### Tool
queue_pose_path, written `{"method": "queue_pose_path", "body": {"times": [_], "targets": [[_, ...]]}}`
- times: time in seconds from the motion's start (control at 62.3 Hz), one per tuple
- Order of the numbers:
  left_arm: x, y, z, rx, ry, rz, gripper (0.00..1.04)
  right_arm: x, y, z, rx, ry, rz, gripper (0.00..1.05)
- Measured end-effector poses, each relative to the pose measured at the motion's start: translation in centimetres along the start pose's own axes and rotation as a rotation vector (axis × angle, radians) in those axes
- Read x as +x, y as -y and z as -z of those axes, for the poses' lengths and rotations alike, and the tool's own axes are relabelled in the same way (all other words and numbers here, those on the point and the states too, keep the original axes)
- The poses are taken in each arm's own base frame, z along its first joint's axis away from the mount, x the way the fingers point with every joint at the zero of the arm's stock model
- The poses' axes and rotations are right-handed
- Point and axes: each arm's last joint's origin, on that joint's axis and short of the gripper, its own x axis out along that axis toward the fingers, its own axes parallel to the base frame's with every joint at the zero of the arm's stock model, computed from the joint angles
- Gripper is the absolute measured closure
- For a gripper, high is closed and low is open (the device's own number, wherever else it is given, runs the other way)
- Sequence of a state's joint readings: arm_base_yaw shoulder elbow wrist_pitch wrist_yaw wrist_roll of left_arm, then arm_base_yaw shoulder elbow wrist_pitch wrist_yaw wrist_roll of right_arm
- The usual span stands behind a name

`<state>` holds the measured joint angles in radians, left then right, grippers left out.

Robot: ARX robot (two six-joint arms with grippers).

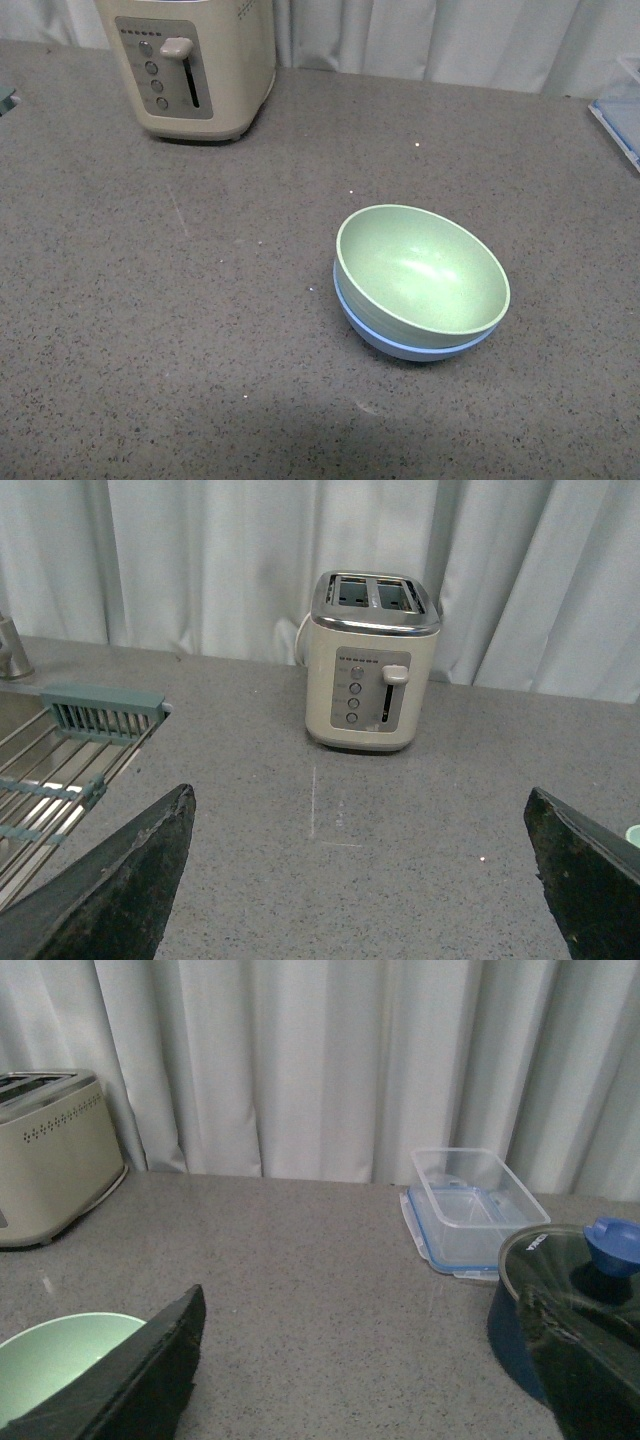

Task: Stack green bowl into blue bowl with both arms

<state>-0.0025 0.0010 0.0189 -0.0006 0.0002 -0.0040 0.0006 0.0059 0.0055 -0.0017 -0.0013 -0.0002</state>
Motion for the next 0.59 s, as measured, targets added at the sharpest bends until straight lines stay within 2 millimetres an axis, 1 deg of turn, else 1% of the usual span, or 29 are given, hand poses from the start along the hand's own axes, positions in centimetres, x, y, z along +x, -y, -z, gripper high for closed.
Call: {"method": "queue_pose_path", "body": {"times": [0.064, 0.594], "targets": [[0.00, 0.00, 0.00, 0.000, 0.000, 0.000, 0.06, -0.01, 0.00, -0.01, 0.000, 0.002, 0.000, 0.09], [0.00, 0.00, 0.00, 0.000, 0.000, 0.000, 0.06, -0.01, 0.00, -0.01, 0.000, 0.002, 0.000, 0.09]]}}
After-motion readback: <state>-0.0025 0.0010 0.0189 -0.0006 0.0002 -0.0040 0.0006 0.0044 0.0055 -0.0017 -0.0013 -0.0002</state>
